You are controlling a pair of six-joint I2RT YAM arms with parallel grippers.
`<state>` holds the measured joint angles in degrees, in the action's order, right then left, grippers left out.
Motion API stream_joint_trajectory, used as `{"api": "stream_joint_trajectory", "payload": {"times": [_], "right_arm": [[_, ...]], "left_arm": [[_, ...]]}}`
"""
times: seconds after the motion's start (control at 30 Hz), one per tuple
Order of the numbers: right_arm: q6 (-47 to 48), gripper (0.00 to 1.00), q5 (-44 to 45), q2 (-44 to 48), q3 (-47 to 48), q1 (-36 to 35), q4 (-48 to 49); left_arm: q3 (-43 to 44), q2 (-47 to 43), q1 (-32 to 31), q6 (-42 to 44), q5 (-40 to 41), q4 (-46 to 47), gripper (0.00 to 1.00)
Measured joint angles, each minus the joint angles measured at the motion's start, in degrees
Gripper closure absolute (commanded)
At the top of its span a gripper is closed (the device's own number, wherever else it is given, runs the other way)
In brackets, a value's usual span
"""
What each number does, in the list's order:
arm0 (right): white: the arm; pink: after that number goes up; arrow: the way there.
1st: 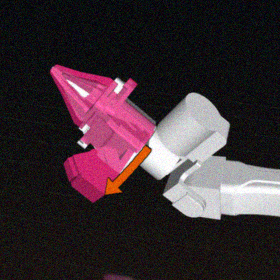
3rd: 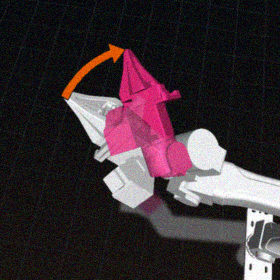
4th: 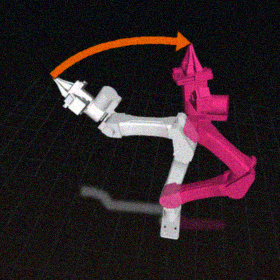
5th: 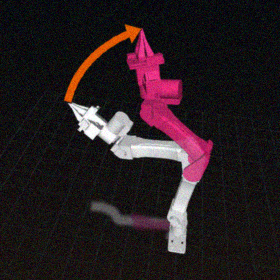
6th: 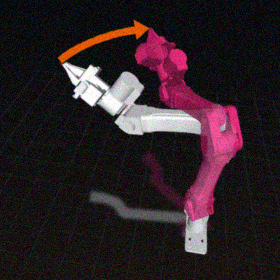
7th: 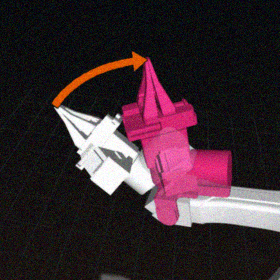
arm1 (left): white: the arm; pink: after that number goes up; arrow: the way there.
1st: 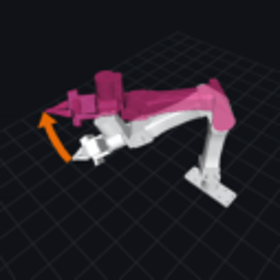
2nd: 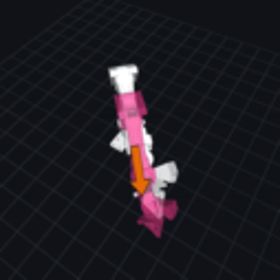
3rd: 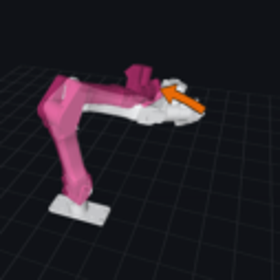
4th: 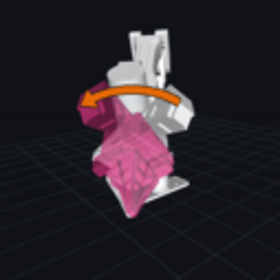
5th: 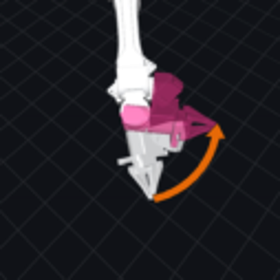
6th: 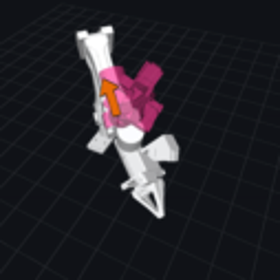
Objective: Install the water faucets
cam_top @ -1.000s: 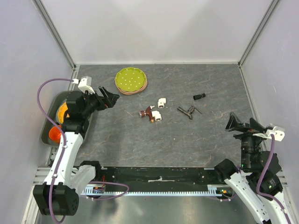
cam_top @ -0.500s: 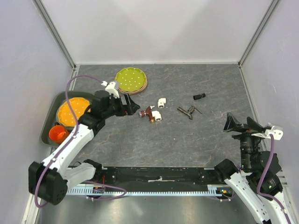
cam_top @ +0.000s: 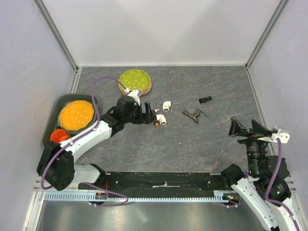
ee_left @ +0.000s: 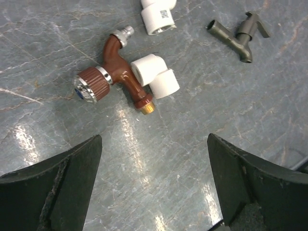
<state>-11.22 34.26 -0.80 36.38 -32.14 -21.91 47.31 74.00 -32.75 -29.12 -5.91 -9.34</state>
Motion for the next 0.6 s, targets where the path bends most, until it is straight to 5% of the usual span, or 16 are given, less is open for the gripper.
{"api": "stream_joint_trajectory", "payload": {"times": [0.37,0.6], "right_arm": [[0.02,0.02,-2.38,-3.19,0.0,0.0,-0.07],[0.02,0.02,-2.47,-3.48,0.0,-0.02,-0.07]], "left_arm": [[0.81,7.23,-0.37,2.8,13.38,2.47,0.04],[4.02,13.81,-0.35,4.11,13.25,5.09,0.04]]}}
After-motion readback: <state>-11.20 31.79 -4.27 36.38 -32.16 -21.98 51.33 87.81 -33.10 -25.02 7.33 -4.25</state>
